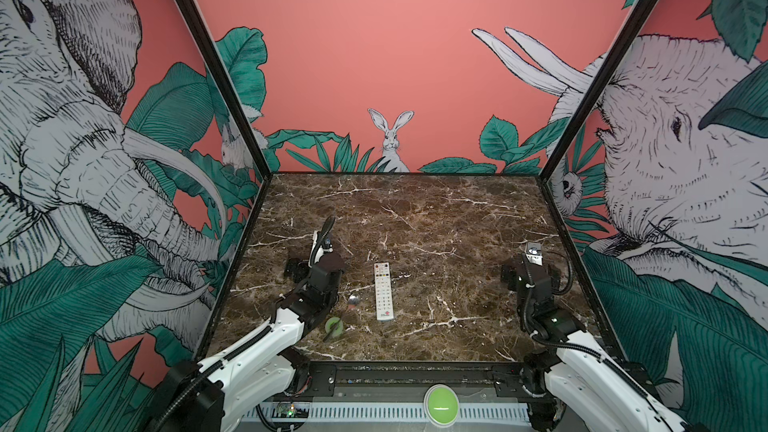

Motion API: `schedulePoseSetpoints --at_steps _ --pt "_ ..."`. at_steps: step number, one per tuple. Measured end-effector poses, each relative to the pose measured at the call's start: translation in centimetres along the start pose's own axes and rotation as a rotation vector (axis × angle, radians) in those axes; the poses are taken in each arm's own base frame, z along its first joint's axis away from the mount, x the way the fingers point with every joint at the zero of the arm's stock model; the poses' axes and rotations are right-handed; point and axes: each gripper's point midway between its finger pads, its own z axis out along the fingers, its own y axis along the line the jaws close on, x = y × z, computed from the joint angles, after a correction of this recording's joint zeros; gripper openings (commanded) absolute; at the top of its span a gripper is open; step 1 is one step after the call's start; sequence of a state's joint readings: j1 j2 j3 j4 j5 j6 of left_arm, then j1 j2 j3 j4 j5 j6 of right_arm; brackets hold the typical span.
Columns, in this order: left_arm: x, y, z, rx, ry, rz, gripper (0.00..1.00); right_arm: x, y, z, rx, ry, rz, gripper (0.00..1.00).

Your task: Load the batteries into the remote control

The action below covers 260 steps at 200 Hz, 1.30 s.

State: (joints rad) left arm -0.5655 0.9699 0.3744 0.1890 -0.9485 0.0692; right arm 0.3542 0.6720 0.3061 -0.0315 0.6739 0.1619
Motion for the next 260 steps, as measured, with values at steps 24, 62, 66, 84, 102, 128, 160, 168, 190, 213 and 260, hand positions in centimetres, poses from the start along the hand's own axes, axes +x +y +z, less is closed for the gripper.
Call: schedulePoseSetpoints --at_steps 24,62,66,84,102,128,160,168,190,213,260 --pt "0.1 0.0 1.0 -0.012 -0.003 -0.006 1.0 1.4 -0.6 0.7 0.046 0.002 -0.029 0.99" --pt "0.9 0.6 2.6 -0.018 0.007 -0.055 0.99 3.6 -0.5 2.3 0.074 0.053 -0.088 0.99" --pt "1.1 0.6 2.8 -0.02 0.01 -0.057 0.99 3.6 -0.5 2.4 0.073 0.055 -0.092 0.99" --pt "1.9 0.4 3.6 -0.021 0.031 -0.057 1.0 3.7 -0.1 3.0 0.068 0.063 -0.11 0.99" --pt "2.6 -0.2 4.2 -0.013 0.051 -0.041 1.0 3.9 0.2 3.5 0.065 0.076 -0.129 0.99" --pt "2.9 -0.9 4.8 -0.002 0.051 -0.035 1.0 3.1 0.5 4.1 0.066 0.051 -0.117 0.99" --pt "3.1 -1.4 5.5 0.004 0.053 -0.029 1.0 1.8 0.8 4.7 0.067 -0.009 -0.089 0.99" --pt "3.0 -1.5 5.7 0.007 0.049 -0.03 1.0 1.7 1.0 5.0 0.066 -0.015 -0.091 0.99" --pt "2.5 -1.7 6.2 0.011 0.037 -0.038 1.0 1.7 1.6 5.6 0.057 -0.022 -0.103 0.99" --pt "2.3 -1.7 6.8 0.009 0.031 -0.049 1.0 1.7 2.3 6.3 0.041 -0.033 -0.115 0.99" --pt "2.0 -1.8 7.7 0.005 0.01 -0.06 1.0 0.6 3.3 7.4 0.025 -0.073 -0.118 0.99"
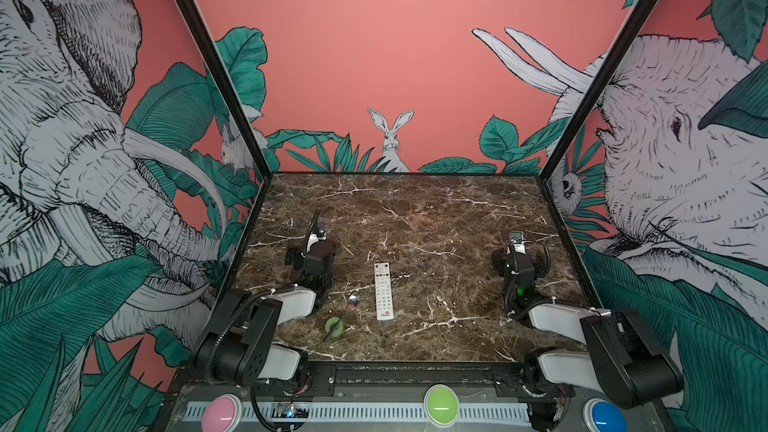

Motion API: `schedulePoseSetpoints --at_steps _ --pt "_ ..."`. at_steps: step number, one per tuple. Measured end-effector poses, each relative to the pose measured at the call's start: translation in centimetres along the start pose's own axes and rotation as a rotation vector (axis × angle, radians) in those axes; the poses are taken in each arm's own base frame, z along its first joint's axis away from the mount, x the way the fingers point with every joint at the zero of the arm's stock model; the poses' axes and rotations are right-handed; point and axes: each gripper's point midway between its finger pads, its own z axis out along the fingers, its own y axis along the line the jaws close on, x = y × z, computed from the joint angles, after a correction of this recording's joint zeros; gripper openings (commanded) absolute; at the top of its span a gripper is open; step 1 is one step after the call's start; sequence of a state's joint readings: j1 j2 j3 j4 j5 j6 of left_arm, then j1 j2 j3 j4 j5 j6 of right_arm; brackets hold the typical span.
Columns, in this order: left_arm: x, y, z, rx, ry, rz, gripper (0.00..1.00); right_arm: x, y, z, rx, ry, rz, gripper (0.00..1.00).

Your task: Load the batteries into the remote control

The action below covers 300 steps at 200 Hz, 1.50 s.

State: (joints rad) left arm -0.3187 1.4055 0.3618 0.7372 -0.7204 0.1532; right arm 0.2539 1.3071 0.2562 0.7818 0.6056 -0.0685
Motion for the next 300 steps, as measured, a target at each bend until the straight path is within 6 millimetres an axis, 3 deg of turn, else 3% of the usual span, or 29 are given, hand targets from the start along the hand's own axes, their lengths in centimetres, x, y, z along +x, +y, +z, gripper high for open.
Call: schedulePoseSetpoints --at_steps 68,130,169,231,300 --pt "-0.7 0.0 0.8 0.04 -0.036 -0.037 1.0 -0.5 1.0 1.2 -0.033 -0.05 0.017 0.99" --pt "0.2 -1.2 2.3 0.096 -0.022 -0.026 0.99 -0.3 1.8 2.4 -0.071 -0.052 0.021 0.99" --pt "0.0 -0.9 3.0 0.131 -0.025 -0.055 1.0 -0.9 1.6 2.9 -0.083 -0.063 0.048 0.99" --pt "1.0 -0.7 4.1 0.184 -0.008 -0.12 1.0 0.4 2.1 3.8 -0.122 -0.028 0.064 0.99" --pt "1.1 -1.1 4.2 0.206 -0.006 -0.131 0.99 -0.2 2.1 4.2 -0.129 -0.035 0.081 0.99"
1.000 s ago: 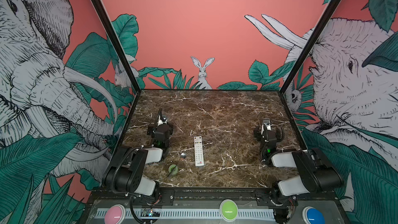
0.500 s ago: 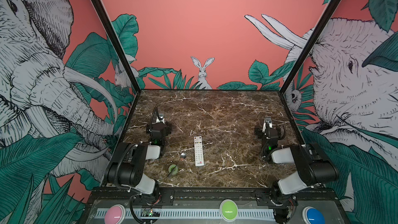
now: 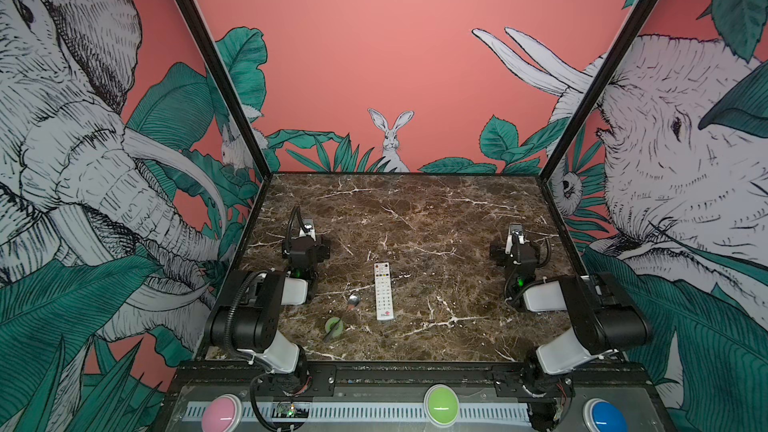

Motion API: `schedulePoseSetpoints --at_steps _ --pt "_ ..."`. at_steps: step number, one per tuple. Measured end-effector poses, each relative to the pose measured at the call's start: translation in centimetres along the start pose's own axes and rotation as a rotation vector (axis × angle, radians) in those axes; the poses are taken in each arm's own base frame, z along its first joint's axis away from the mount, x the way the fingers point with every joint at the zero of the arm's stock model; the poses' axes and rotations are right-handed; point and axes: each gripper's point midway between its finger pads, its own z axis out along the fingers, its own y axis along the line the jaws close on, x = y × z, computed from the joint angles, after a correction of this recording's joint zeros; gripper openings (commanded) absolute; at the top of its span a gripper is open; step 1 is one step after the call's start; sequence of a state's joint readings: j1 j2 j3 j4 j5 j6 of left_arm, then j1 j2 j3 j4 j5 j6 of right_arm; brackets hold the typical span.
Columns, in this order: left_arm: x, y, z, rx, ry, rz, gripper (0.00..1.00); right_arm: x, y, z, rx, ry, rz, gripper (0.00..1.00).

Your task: Load the batteries into the remote control

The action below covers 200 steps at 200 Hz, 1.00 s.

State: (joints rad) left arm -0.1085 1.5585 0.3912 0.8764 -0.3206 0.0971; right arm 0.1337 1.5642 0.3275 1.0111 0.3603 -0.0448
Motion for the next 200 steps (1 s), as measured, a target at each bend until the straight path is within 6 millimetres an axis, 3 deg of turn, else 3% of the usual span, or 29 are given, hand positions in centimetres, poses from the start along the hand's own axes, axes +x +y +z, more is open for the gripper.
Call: schedulePoseSetpoints --at_steps 200 --pt "-0.38 0.04 0.0 -0.001 -0.015 -0.005 1.0 0.03 -0.11 0.04 0.002 0.001 0.009 0.99"
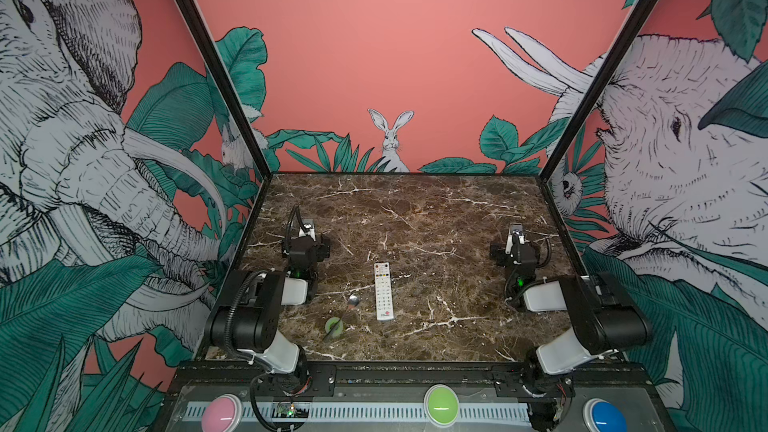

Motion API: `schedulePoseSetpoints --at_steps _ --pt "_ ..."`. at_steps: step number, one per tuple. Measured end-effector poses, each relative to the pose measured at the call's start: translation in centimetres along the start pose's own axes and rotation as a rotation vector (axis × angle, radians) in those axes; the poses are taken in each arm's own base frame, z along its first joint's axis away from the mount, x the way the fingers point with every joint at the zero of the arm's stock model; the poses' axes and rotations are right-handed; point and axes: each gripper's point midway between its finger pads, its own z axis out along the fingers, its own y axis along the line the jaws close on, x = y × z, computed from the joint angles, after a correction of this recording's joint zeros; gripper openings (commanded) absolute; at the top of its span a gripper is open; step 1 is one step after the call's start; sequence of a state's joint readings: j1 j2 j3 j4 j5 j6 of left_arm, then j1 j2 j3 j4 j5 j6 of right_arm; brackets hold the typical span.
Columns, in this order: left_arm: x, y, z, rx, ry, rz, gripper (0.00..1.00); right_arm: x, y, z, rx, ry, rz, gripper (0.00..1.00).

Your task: Load the batteries into the remote control

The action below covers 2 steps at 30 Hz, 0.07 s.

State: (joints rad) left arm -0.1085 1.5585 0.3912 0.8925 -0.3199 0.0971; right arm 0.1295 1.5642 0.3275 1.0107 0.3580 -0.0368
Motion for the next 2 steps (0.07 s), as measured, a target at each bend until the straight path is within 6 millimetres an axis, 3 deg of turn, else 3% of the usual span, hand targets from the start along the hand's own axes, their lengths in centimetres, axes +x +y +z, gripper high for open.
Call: schedulePoseSetpoints --at_steps 2 --pt "0.0 -0.03 0.0 0.002 0.0 0.0 1.0 -0.01 0.0 0.0 0.0 0.0 0.0 0.99"
